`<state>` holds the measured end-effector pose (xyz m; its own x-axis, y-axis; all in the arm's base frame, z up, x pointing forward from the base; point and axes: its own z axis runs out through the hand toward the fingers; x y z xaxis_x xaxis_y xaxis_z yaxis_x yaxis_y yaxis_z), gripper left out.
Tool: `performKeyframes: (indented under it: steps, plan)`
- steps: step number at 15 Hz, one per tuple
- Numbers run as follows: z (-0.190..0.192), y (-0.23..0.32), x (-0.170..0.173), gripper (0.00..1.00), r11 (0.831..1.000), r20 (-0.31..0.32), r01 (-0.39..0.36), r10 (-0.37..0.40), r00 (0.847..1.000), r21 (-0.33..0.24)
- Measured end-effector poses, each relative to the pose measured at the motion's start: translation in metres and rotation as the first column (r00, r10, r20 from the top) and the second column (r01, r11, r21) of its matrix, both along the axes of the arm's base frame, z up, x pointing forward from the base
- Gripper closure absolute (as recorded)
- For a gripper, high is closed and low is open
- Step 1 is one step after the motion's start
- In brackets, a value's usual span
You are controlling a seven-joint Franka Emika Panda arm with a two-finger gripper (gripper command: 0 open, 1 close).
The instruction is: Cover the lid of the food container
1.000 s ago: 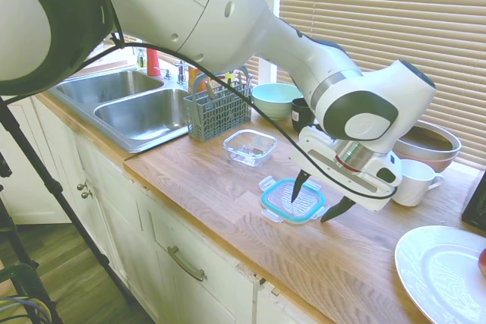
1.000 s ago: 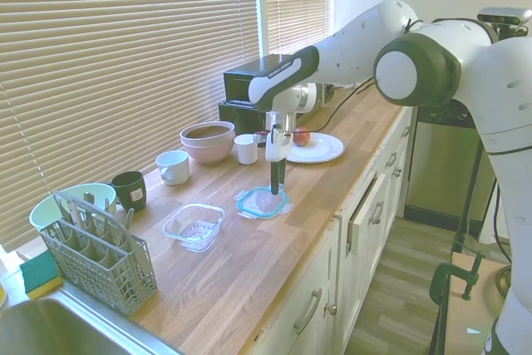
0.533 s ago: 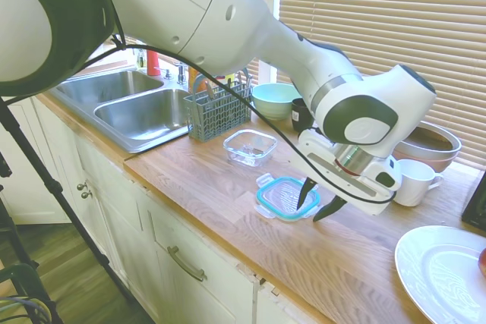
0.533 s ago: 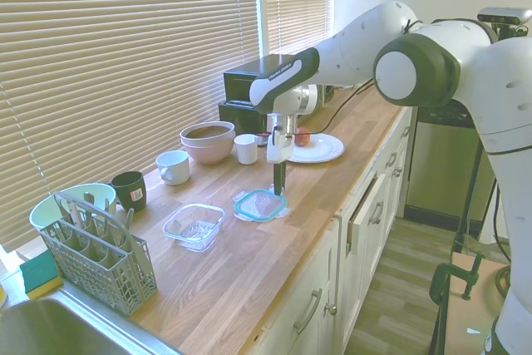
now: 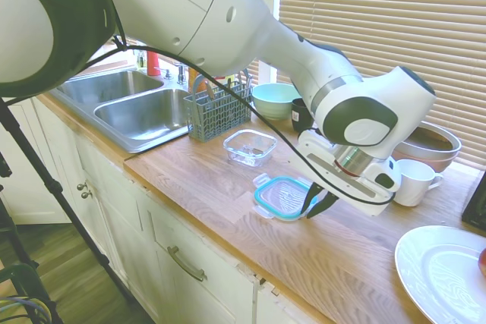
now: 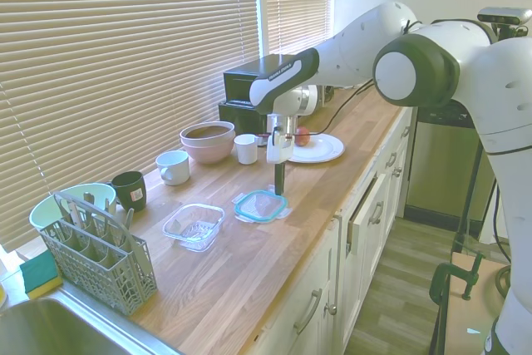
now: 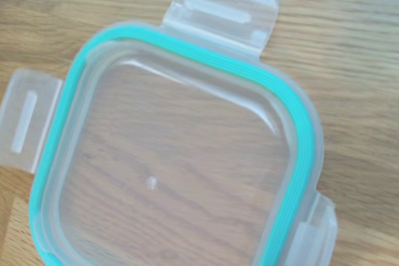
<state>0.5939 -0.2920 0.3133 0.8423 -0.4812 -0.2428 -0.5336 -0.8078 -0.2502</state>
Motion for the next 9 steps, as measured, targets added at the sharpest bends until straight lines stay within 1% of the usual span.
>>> performKeyframes:
  steps: [5,7,9]
  plan:
    - [0.005,0.004,0.003,1.0,1.0,0.008,-0.004,0.004,1.0,-0.002]
    - [0.021,0.006,0.004,1.0,1.0,0.027,0.006,-0.005,1.0,-0.008]
    - [0.048,0.006,0.001,1.0,1.0,0.053,0.012,-0.011,0.999,-0.013]
